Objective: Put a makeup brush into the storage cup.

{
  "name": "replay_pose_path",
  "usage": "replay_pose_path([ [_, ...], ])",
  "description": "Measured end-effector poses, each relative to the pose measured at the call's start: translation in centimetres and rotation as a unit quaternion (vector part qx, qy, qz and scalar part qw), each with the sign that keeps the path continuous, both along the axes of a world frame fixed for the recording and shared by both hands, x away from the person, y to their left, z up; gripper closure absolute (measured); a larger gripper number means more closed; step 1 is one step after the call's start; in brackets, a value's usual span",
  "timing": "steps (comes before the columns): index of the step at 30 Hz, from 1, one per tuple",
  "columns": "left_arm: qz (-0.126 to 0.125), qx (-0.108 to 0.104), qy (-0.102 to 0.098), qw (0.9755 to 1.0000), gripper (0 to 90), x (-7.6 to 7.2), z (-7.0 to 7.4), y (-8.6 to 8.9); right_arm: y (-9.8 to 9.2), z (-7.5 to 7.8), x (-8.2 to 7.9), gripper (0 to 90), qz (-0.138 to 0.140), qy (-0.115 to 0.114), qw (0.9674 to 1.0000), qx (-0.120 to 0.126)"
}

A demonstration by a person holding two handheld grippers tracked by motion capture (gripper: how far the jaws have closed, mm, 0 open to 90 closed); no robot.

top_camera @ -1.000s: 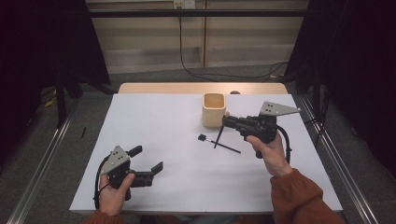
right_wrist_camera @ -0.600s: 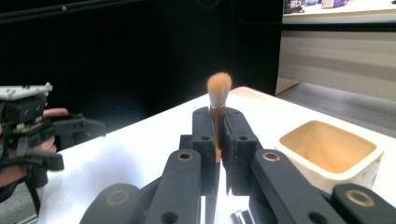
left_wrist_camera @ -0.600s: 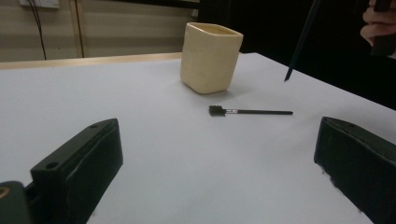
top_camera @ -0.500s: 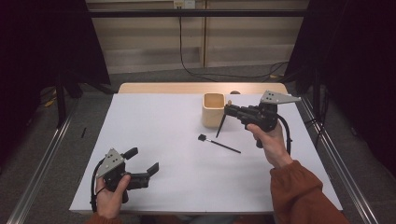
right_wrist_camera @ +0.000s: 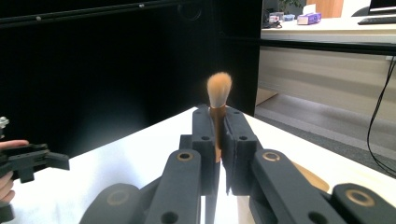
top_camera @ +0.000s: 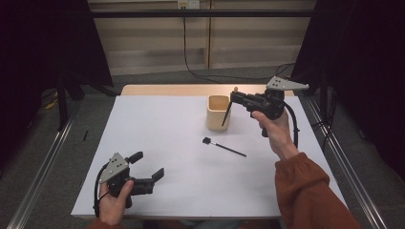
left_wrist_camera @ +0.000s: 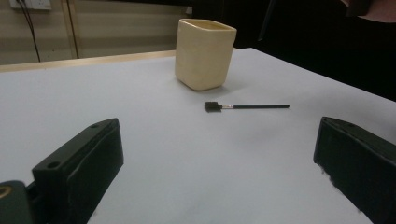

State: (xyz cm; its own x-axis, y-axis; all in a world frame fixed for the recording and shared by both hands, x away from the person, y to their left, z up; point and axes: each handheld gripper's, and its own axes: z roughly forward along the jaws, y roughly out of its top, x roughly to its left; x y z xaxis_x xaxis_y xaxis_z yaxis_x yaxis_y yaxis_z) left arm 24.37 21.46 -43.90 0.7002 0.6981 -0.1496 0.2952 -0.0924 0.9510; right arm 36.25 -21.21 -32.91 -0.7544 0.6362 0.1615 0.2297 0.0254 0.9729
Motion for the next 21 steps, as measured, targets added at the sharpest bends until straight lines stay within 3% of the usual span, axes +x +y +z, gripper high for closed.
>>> replay_pose_path([
  [6,0.007,0.004,-0.002,1.0000,1.6,-0.2,0.0,0.3,-0.1,0.9,0.8,84.1,-0.005,-0.009,0.9999,0.003],
  [21,0.016,0.005,-0.002,0.9999,2.0,-0.1,0.1,0.5,0.5,3.7,2.3,84.2,-0.018,-0.027,0.9993,-0.020],
])
